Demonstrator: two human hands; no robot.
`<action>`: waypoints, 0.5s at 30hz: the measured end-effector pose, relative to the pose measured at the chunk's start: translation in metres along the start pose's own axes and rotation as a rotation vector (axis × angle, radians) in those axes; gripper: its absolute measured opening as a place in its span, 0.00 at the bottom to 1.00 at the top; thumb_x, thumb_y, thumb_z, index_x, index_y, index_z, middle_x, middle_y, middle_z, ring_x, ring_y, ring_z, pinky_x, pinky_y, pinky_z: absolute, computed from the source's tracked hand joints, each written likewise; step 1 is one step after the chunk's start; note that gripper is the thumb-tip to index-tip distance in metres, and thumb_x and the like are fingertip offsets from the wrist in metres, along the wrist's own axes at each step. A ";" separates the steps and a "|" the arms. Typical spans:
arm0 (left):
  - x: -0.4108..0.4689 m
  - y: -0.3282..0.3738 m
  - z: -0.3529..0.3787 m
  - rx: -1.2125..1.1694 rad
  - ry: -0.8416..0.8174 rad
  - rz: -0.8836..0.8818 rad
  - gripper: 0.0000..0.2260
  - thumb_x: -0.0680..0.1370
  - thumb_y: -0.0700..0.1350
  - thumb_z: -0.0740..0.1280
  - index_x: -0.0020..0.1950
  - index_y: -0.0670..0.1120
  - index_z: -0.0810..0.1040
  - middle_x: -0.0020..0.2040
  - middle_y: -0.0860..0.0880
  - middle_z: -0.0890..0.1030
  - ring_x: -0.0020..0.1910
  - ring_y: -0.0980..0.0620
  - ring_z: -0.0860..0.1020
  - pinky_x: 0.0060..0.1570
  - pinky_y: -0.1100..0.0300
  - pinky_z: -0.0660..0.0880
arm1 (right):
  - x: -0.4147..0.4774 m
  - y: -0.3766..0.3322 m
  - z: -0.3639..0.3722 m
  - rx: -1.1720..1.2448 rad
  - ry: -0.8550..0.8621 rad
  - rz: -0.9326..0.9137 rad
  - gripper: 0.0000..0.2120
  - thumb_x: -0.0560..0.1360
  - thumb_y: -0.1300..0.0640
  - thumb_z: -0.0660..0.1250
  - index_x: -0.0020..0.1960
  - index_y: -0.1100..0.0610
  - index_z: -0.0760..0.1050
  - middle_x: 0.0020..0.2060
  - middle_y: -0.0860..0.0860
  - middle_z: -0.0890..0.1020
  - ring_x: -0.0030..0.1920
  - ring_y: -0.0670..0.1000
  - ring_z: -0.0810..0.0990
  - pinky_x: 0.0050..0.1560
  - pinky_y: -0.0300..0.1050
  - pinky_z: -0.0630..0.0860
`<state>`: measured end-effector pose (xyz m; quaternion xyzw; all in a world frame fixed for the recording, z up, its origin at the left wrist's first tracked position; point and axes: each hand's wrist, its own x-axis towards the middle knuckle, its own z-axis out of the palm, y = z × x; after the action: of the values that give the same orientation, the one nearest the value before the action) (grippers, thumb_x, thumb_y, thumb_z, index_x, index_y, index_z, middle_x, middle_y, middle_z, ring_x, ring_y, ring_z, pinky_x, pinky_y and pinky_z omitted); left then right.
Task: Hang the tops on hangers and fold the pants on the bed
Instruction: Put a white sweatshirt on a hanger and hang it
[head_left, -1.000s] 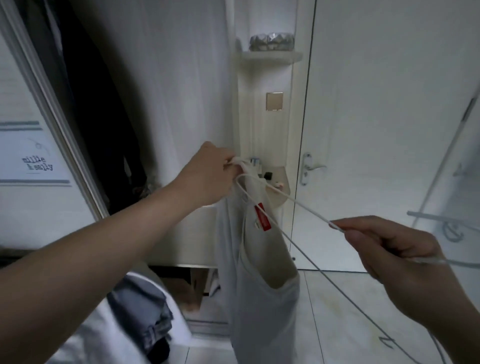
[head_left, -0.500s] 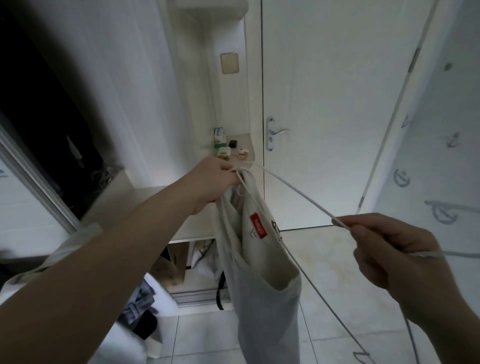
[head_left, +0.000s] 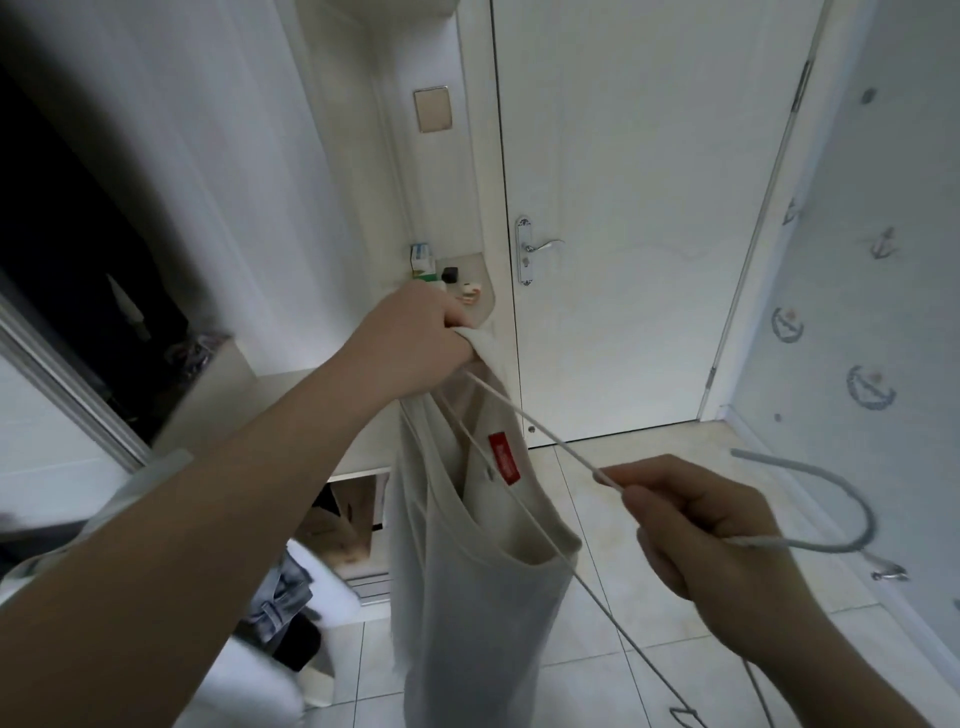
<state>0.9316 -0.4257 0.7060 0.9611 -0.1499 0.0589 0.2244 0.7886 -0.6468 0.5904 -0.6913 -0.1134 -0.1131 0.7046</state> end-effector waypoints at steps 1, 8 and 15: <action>-0.003 0.002 -0.001 0.020 0.000 0.004 0.07 0.75 0.45 0.70 0.41 0.45 0.86 0.40 0.43 0.84 0.43 0.43 0.81 0.47 0.45 0.79 | 0.003 0.005 0.004 -0.027 -0.005 0.004 0.09 0.78 0.61 0.68 0.49 0.50 0.85 0.21 0.45 0.70 0.22 0.43 0.63 0.24 0.33 0.61; -0.030 0.012 0.011 0.001 -0.156 0.040 0.07 0.77 0.42 0.68 0.45 0.48 0.87 0.36 0.58 0.81 0.39 0.56 0.79 0.36 0.64 0.71 | 0.028 0.028 0.062 -0.220 -0.128 0.086 0.09 0.78 0.56 0.67 0.42 0.46 0.83 0.34 0.52 0.82 0.34 0.53 0.78 0.33 0.44 0.73; -0.046 0.003 0.011 -0.163 -0.159 -0.038 0.05 0.74 0.43 0.71 0.42 0.49 0.87 0.35 0.53 0.83 0.35 0.56 0.80 0.31 0.68 0.74 | 0.036 0.057 0.097 -0.286 -0.154 0.046 0.12 0.78 0.56 0.66 0.46 0.40 0.81 0.40 0.41 0.85 0.43 0.44 0.82 0.46 0.42 0.79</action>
<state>0.8876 -0.4210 0.6893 0.9439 -0.1534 -0.0343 0.2903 0.8408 -0.5490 0.5496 -0.7934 -0.1342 -0.0586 0.5908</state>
